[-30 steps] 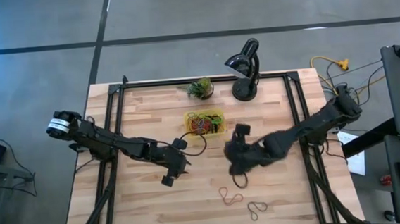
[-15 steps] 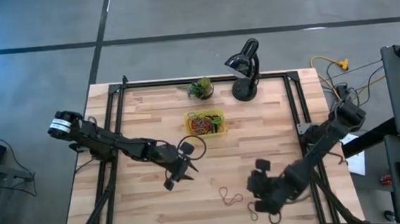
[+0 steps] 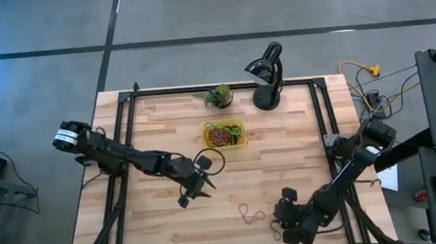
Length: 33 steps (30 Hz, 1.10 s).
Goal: Pick and place rubber bands into bin
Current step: Put the purple rubber band in the yellow bin
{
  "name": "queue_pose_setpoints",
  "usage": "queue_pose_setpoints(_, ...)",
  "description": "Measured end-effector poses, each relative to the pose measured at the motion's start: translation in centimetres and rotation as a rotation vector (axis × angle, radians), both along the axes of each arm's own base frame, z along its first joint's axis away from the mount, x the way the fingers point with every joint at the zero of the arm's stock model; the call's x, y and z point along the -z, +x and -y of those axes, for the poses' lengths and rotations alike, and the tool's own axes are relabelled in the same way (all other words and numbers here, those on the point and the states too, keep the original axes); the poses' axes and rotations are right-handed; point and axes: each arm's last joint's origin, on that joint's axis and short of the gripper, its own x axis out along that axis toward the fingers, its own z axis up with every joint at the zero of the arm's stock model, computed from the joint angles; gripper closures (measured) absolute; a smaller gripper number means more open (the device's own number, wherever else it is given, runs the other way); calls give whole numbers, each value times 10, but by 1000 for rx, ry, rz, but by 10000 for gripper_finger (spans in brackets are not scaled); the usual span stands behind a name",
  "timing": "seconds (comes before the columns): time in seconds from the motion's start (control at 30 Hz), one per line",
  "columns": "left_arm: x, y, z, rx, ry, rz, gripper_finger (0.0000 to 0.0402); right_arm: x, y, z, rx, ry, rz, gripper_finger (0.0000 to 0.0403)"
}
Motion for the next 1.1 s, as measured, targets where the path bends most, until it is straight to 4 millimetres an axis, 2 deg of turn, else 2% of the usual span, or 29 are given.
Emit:
queue_pose_setpoints(0.4, 1, -1, 0, -3, -2, -11, 258, 23, 6, -8, -9, -1, -44, 319)
queue_pose_setpoints(0.63, 1, -1, 0, -3, -2, -12, 258, 27, 7, -10, 4, -4, -48, 331)
queue_pose_setpoints(0.73, 1, -1, 0, -3, -2, -12, 258, 28, 7, -10, 7, -3, -50, 345)
queue_pose_setpoints(0.83, 1, -1, 0, -3, -3, -12, 258, 28, 7, -10, -6, -11, -51, 378)
queue_pose_setpoints(1.0, 1, -1, 0, -3, -2, -12, 258, 28, 8, -9, -55, -80, -22, 393)
queue_pose_setpoints(1.1, 1, -1, 0, -3, -2, -12, 258, 25, 11, -10, -109, -182, 22, 394)
